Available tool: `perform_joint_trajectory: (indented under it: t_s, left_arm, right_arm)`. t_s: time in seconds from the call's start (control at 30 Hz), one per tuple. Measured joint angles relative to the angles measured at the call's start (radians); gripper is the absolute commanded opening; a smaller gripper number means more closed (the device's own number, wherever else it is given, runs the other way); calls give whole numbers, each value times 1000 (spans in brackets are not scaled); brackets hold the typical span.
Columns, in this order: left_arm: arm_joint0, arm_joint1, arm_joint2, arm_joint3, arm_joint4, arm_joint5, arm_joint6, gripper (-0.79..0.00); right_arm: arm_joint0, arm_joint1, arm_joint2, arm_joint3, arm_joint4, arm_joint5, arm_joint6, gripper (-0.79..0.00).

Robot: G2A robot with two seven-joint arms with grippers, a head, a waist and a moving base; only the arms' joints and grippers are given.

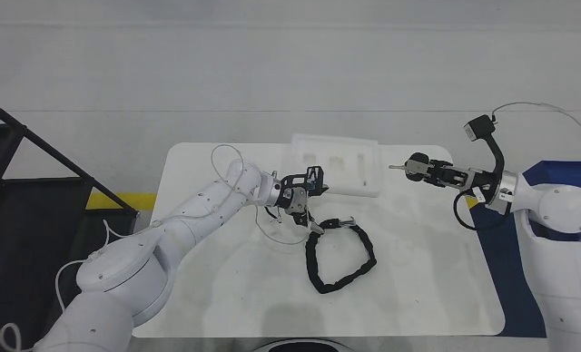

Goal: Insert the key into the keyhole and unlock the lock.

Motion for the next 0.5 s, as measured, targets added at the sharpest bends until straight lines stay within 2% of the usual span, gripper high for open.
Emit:
perform_joint_trajectory:
  t_s: [0.4, 0.5]
  left_arm:
    - [0, 0, 0, 0, 0, 0, 0, 0]
    - [25, -2, -8, -17, -4, 56, -31, 0]
  right_arm:
    - [0, 0, 0, 0, 0, 0, 0, -785]
    - [0, 0, 0, 0, 0, 0, 0, -785]
